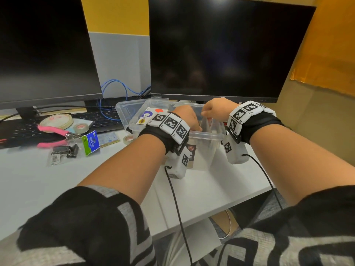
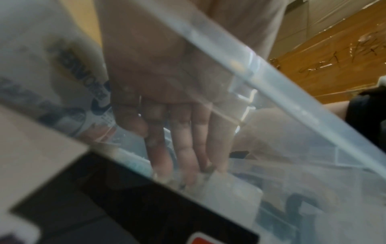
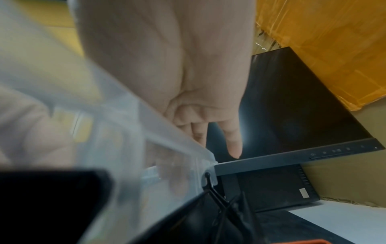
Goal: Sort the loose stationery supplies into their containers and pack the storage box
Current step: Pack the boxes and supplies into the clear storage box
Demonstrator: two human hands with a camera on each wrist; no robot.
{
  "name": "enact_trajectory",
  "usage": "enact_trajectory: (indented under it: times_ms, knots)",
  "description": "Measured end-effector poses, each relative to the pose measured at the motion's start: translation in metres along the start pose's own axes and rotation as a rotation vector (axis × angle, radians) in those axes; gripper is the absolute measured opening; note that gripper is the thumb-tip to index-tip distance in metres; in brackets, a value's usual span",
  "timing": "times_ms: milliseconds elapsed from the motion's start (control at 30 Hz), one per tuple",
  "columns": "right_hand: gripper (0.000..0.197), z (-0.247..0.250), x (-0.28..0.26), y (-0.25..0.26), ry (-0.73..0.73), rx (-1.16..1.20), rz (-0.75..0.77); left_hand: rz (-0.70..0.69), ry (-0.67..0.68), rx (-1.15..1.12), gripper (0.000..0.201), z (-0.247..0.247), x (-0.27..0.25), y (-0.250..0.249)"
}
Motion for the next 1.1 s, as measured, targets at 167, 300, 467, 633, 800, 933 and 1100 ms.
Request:
enact_trajectory:
  times_ms: [167,300,467,633,800,933,1100]
  knots:
    - [0.039,-0.002,0.002,0.001,0.072,-0.027,0.031,0.008,0.057,-0.061,0.029,0.004,-0.004,0.003]
    - [0.034,0.004,-0.001,-0.005,-0.048,0.111,0.074,0.003,0.056,-0.069,0.026,0.004,-0.004,0.003]
    - [0.022,0.007,-0.003,-0.009,-0.121,0.219,0.089,-0.04,0.079,-0.011,0.025,0.004,-0.006,0.0]
    - [0.018,0.012,-0.002,-0.01,-0.188,0.307,0.099,-0.05,0.111,0.054,0.024,0.005,-0.004,-0.001]
    - [0.02,0.012,-0.002,-0.009,-0.111,0.342,0.111,-0.023,0.093,0.126,0.028,0.004,-0.001,-0.001]
    - [0.044,0.012,-0.005,-0.007,0.066,0.068,0.061,0.0,0.059,0.232,0.03,0.003,0.003,-0.001]
    - [0.042,-0.002,-0.005,-0.011,0.269,0.041,0.048,-0.031,0.086,0.304,0.033,-0.002,0.003,-0.001]
Point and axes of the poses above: each hand's wrist, its own x-axis towards the middle knuckle, its own z-axis out of the back of the hand, y = z × x, the point moved 2 cm from there along x, towards the middle knuckle, and after that the axes turned 12 degrees about z, right-handed, at the moved point
